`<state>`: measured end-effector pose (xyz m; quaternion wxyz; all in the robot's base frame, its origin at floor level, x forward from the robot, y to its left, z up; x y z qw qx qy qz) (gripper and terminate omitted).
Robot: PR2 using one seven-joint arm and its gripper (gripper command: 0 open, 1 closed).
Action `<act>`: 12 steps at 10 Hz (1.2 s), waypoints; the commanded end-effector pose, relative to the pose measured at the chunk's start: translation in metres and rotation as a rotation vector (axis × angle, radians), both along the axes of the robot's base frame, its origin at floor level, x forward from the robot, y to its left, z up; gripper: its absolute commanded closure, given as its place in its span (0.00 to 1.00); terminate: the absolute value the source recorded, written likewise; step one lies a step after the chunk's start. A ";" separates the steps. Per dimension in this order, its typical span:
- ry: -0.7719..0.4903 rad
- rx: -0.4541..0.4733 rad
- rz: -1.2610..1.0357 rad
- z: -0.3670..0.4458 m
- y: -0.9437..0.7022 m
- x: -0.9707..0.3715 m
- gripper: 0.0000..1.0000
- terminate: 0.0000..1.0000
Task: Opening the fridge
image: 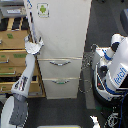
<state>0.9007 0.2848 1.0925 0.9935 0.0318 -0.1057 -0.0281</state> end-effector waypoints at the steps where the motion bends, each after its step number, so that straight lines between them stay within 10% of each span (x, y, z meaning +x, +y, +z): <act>1: 0.093 -0.155 -0.111 -0.026 -0.022 0.027 1.00 0.00; 12: 0.085 -0.168 -0.119 -0.030 -0.017 0.026 1.00 0.00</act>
